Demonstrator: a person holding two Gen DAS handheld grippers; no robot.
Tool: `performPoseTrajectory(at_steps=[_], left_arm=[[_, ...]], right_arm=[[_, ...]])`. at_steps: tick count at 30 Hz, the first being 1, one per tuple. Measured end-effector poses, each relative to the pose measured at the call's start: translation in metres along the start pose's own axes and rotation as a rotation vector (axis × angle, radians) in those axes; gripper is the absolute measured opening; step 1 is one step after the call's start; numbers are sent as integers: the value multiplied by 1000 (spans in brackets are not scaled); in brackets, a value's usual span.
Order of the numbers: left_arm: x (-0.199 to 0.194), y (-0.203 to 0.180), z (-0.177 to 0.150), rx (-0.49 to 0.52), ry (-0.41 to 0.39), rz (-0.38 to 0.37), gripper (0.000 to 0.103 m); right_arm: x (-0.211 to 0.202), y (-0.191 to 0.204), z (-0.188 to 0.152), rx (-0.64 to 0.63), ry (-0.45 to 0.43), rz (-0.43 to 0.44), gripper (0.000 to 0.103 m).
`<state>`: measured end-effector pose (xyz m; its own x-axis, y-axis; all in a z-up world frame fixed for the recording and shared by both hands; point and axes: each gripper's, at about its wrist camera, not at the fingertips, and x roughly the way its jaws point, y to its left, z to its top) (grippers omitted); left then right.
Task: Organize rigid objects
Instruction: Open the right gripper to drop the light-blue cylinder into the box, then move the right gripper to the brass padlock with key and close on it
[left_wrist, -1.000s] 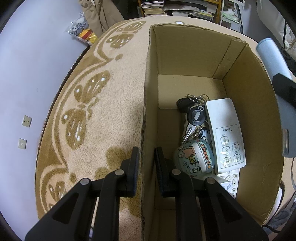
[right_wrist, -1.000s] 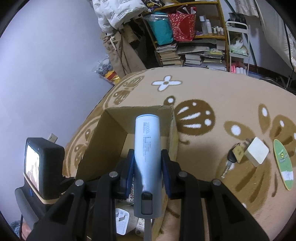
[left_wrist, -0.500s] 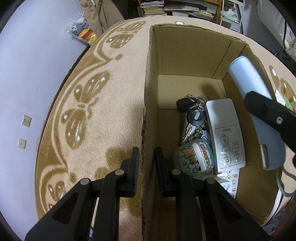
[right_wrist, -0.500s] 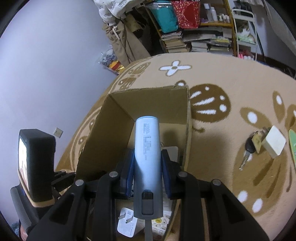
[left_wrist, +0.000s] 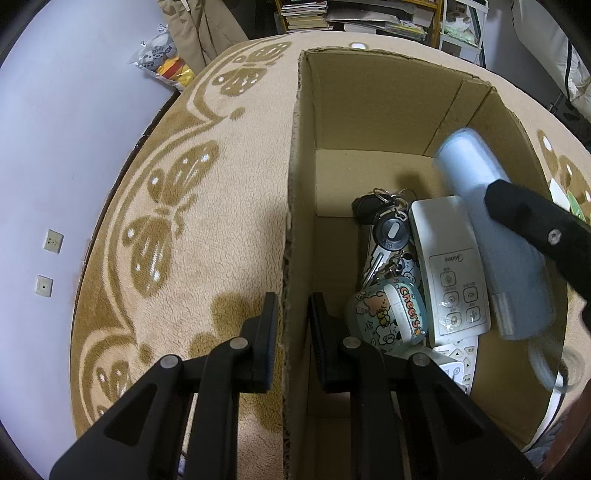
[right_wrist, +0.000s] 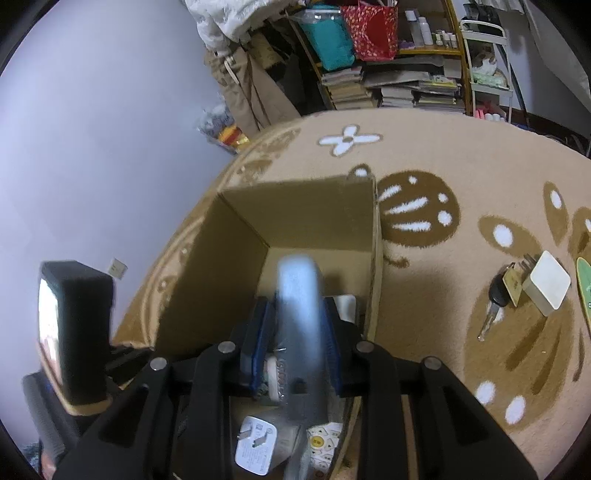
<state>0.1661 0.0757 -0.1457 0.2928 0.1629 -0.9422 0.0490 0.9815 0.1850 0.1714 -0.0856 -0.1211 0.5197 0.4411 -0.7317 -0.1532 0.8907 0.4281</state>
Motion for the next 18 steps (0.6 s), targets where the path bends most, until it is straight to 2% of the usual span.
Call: performPoseTrajectory(at_steps=[4, 6, 8, 9, 10, 11, 15, 18], left_arm=[[-1, 0, 0, 1, -3, 3, 18], [0, 1, 0, -1, -2, 2, 18], [0, 0, 0, 0, -3, 3, 18], [0, 0, 0, 2, -4, 3, 18], [0, 0, 0, 4, -5, 5, 18], [0, 0, -1, 5, -5, 8, 18], [1, 0, -1, 3, -4, 6, 18], [2, -1, -1, 8, -3, 10, 18]], right_arm=[[-11, -2, 4, -4, -29, -10, 30], [-15, -6, 6, 4, -35, -22, 40], [-18, -12, 7, 11, -38, 5, 48], [-19, -14, 8, 11, -40, -17, 53], [-21, -17, 9, 7, -50, -59, 66], [-24, -19, 9, 2, -61, -82, 70], [-28, -35, 11, 21, -55, -102, 72], [-29, -50, 11, 32, -53, -142, 78]])
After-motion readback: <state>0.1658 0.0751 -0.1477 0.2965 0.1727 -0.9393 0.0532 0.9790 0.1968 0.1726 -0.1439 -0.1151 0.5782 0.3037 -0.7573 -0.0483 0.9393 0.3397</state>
